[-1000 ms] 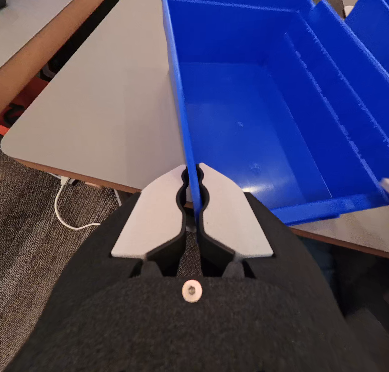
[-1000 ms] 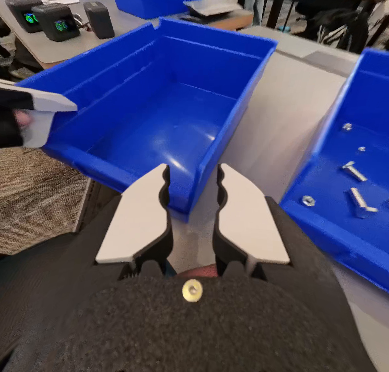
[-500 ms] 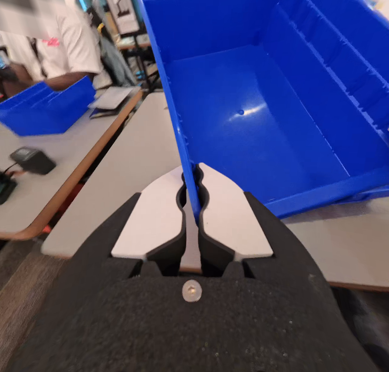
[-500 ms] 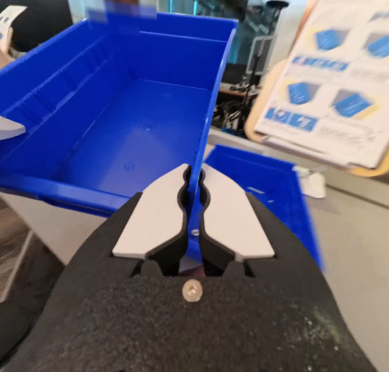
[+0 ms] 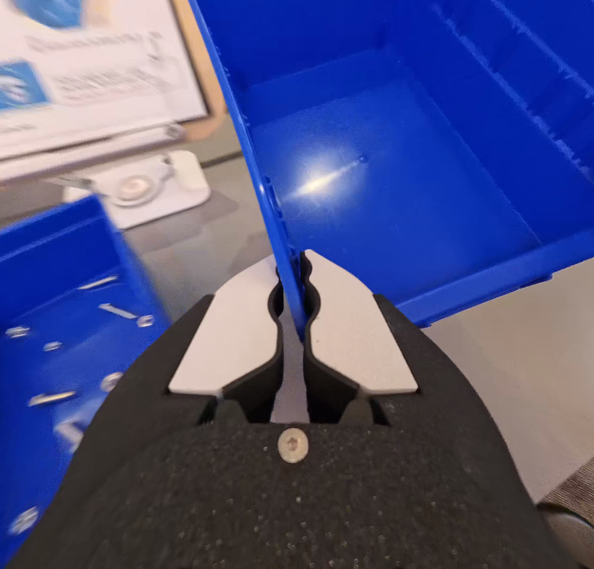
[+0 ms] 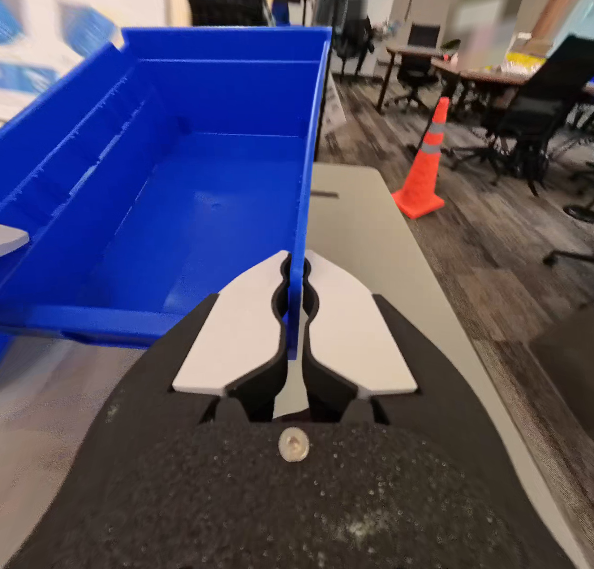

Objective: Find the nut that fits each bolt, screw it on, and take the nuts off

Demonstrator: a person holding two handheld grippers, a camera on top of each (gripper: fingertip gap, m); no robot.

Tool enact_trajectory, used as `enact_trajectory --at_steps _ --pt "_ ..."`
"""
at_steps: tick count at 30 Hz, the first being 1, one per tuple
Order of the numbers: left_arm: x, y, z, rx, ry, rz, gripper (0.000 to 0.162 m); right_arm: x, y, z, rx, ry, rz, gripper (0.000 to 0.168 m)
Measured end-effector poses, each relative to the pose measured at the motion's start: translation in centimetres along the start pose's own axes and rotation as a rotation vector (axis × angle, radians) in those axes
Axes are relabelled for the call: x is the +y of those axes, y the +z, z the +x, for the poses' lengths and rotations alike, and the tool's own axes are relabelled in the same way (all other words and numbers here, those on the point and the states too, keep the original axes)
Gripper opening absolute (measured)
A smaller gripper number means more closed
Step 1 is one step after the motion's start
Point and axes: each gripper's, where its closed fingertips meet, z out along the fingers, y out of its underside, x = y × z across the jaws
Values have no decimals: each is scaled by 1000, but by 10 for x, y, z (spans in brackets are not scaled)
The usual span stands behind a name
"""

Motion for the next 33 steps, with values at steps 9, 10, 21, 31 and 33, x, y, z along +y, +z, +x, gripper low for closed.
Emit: enact_trajectory --at_steps 9,10,21,31,33 --pt "68 91 87 87 -62 -199 9 103 48 91 -9 110 -222 4" --pt "67 91 88 77 -49 -201 9 105 50 92 -24 133 -210 4" --pt "52 44 99 288 -88 -134 34 120 63 110 -41 271 -194 23" --pt "75 -152 -160 -60 -210 96 48 -9 10 -33 -210 -32 70 36" --pt "106 -152 -204 -173 -204 7 58 -7 6 -122 -411 -52 76 36"
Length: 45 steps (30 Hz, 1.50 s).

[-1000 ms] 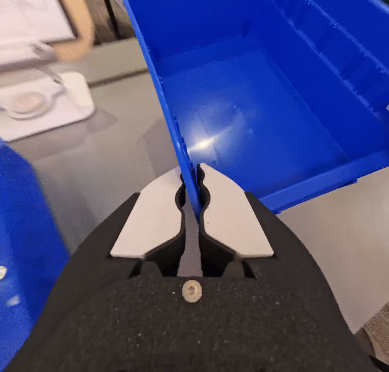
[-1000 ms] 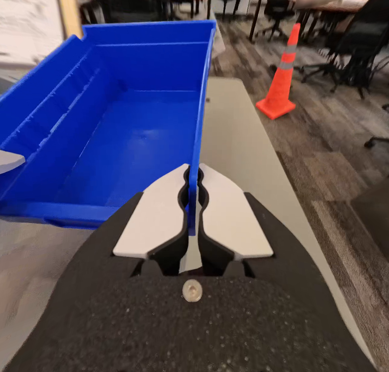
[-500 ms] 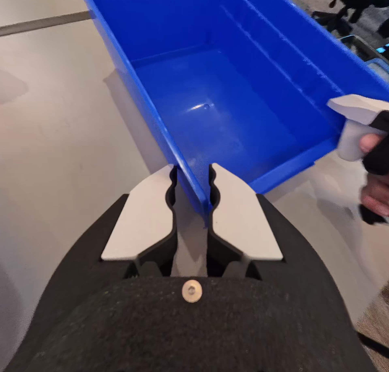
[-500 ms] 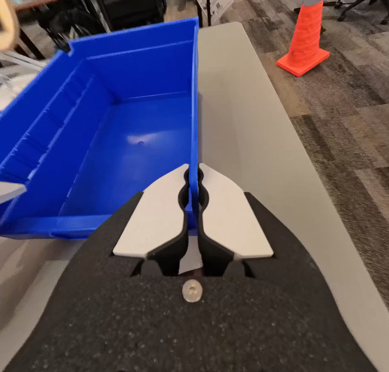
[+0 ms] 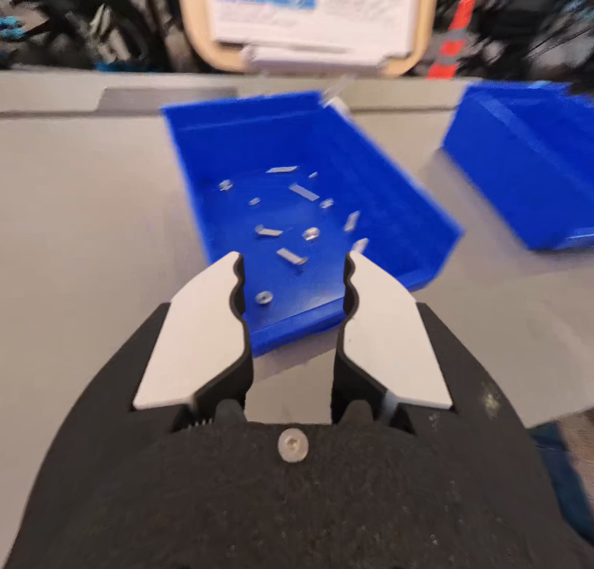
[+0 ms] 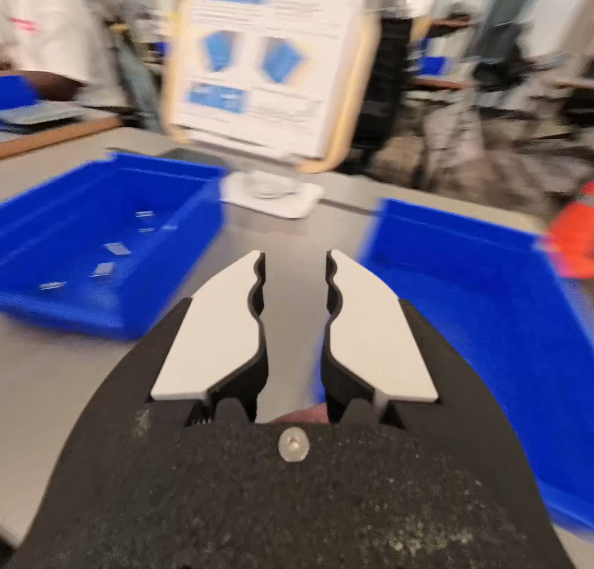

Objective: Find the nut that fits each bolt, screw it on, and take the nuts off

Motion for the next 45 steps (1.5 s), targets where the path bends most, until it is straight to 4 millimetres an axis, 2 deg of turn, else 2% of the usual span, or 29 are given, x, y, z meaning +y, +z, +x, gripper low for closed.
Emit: enact_trajectory --at_steps 2,3,5,7,9,11,12,14,16,18,19,21,24,30,32,35,39,45 --pt "22 14 -24 -36 -9 -65 62 24 29 -95 -261 63 -70 40" --pt "30 21 -29 -30 -28 -81 63 40 41 -124 -284 72 -108 41" --pt "37 32 -30 6 -81 -84 63 60 61 -152 -211 55 -102 47" --pt "40 42 -25 48 -121 -77 58 69 69 -171 -181 35 -63 46" --pt "45 54 -28 38 -143 -101 57 74 75 -180 -154 50 -74 45" --pt "50 62 -31 30 -162 -131 57 76 83 -182 -119 128 -93 42" --pt "53 65 -34 22 -159 -146 53 77 87 -181 -104 175 -105 42" --pt "53 64 -43 15 -189 -150 34 78 94 -180 -60 214 -104 41" --pt "51 64 -54 -23 -191 -160 27 82 100 -179 9 174 -126 22" --pt "47 62 -72 -113 -137 -168 12 81 102 -184 19 193 -139 10" --pt "46 61 -80 -155 -97 -179 5 80 103 -190 12 203 -146 9" --pt "44 60 -91 -166 -93 -194 5 78 105 -198 68 198 -156 6" --pt "40 54 -122 -172 -124 -195 4 67 111 -229 82 219 -139 8" --pt "17 26 -213 -199 -135 -160 4 35 140 -316 91 200 -115 8" --pt "15 21 -241 -177 -137 -154 4 24 152 -342 79 187 -104 9" --pt "17 19 -280 -167 -163 -158 4 20 168 -379 51 165 -125 11" --pt "22 25 -300 -176 -140 -176 4 31 185 -393 58 141 -158 10" --pt "33 43 -301 -177 -113 -189 4 52 199 -386 45 126 -187 10"
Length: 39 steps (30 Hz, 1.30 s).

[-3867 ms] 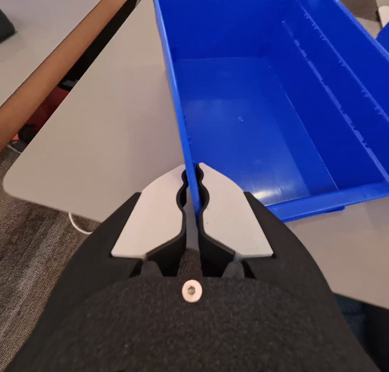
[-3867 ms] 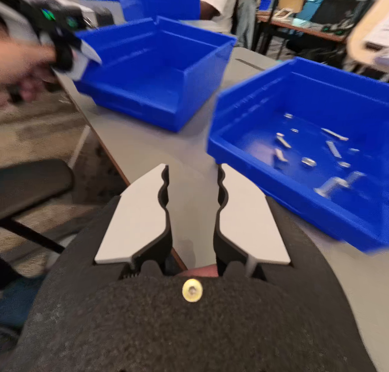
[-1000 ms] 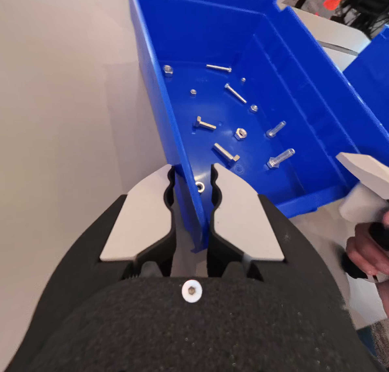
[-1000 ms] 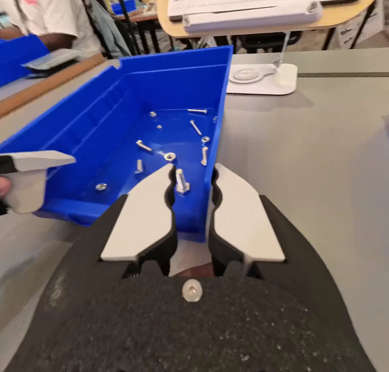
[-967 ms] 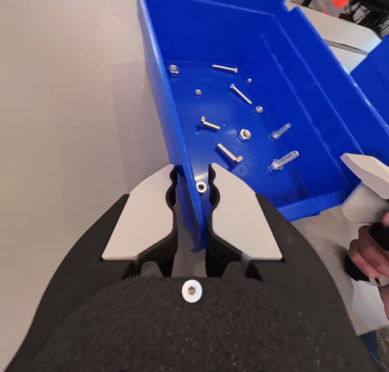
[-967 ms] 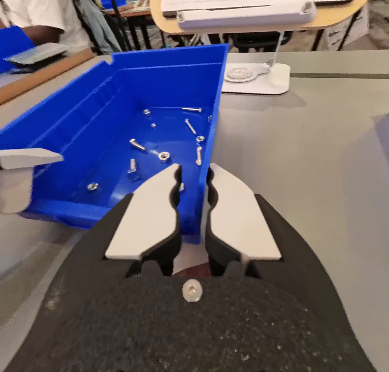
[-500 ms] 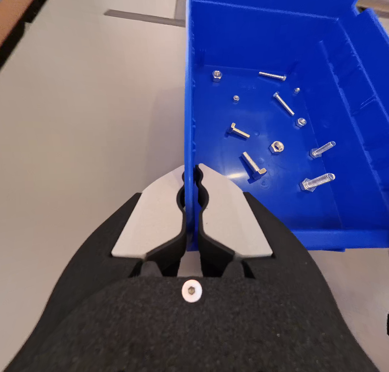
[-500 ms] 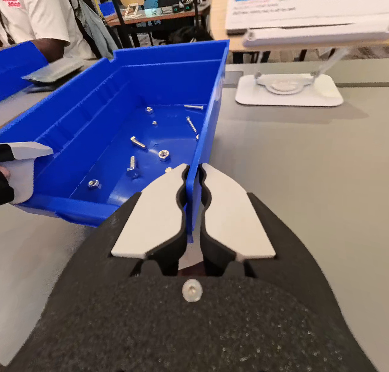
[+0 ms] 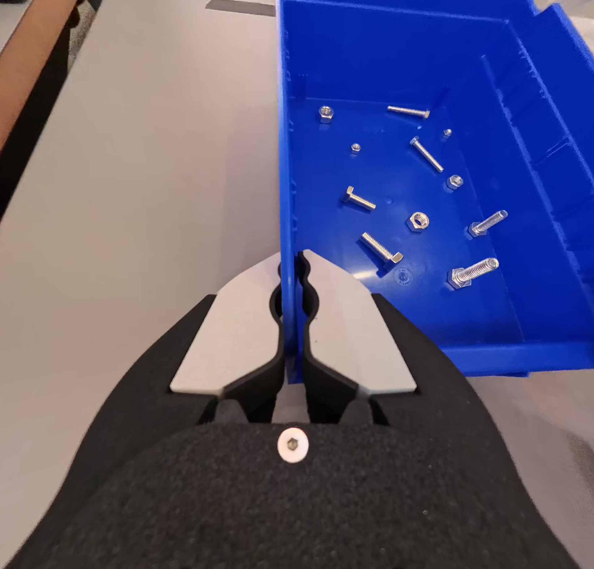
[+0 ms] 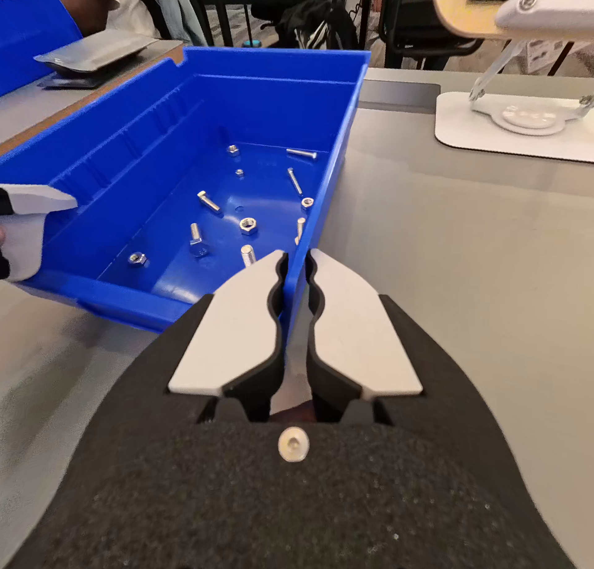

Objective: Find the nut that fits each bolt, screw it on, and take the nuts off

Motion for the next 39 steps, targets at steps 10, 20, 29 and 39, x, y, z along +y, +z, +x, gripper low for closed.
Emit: enact_trajectory --at_steps 10,20,29,39 --pt "-2 -27 -10 -75 -66 74 42 -13 -36 10 -233 -91 45 43" --pt "17 -119 181 197 112 415 45 2 -161 180 -412 -135 148 38" --pt "46 -81 257 227 237 293 42 32 -177 277 -253 -86 170 34" --pt "61 -74 262 260 258 257 42 39 -174 275 -261 -92 154 33"
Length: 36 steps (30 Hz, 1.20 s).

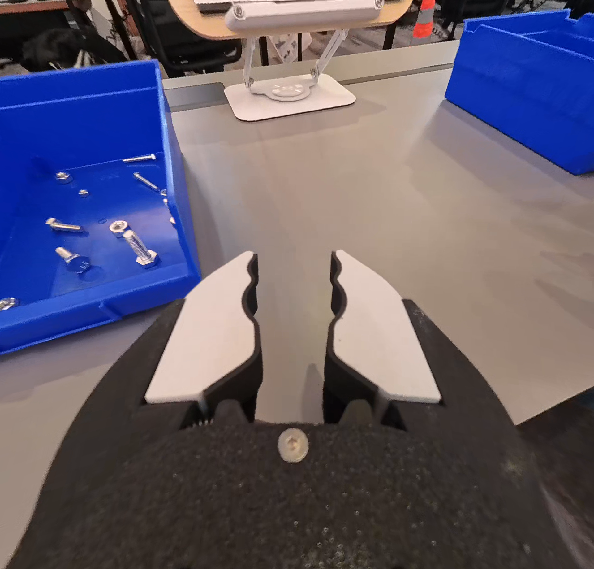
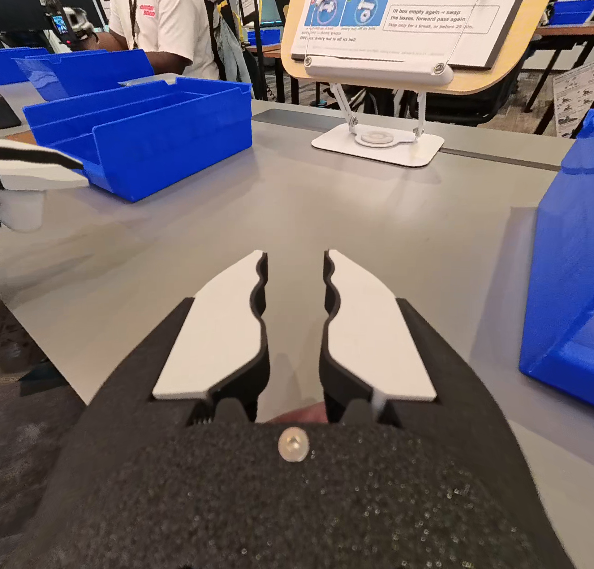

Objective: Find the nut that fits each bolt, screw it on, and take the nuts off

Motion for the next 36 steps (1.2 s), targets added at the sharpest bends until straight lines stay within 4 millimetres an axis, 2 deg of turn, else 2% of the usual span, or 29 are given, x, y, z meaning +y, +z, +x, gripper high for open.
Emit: enact_trajectory --at_steps 5,7,8,11,13,16,18,21,23,26,29,32,34,36 --pt "17 2 19 184 -106 -54 42 1 1 2 -22 40 -7 32" --pt "17 -4 17 226 -141 -72 43 2 1 2 -23 45 -11 32" --pt "10 -9 9 224 -160 -62 43 2 1 2 -22 47 -10 32" --pt "-18 -29 -31 224 -165 -78 46 1 0 1 -30 45 -3 32" --pt "-28 -36 -71 184 -112 -176 50 2 1 0 -37 36 -7 32" --pt "-36 -32 -133 67 37 -347 50 4 3 -4 -51 20 -26 32" --pt "-43 -24 -157 37 130 -435 50 4 3 -5 -59 17 -29 32" --pt "-48 0 -160 136 224 -498 48 5 5 -7 -79 21 -40 32" --pt "-43 21 -156 210 243 -522 46 6 5 -8 -91 28 -50 32" --pt "-3 44 -146 306 314 -710 46 7 6 -8 -106 44 -54 31" --pt "33 58 -144 328 392 -870 47 9 7 -7 -129 76 -68 31" --pt "36 72 -134 384 338 -875 47 8 7 -4 -144 127 -61 31" --pt "37 80 -140 352 353 -896 38 7 6 -1 -153 169 -53 30" --pt "47 78 -144 368 372 -968 27 7 5 3 -163 212 -44 29"
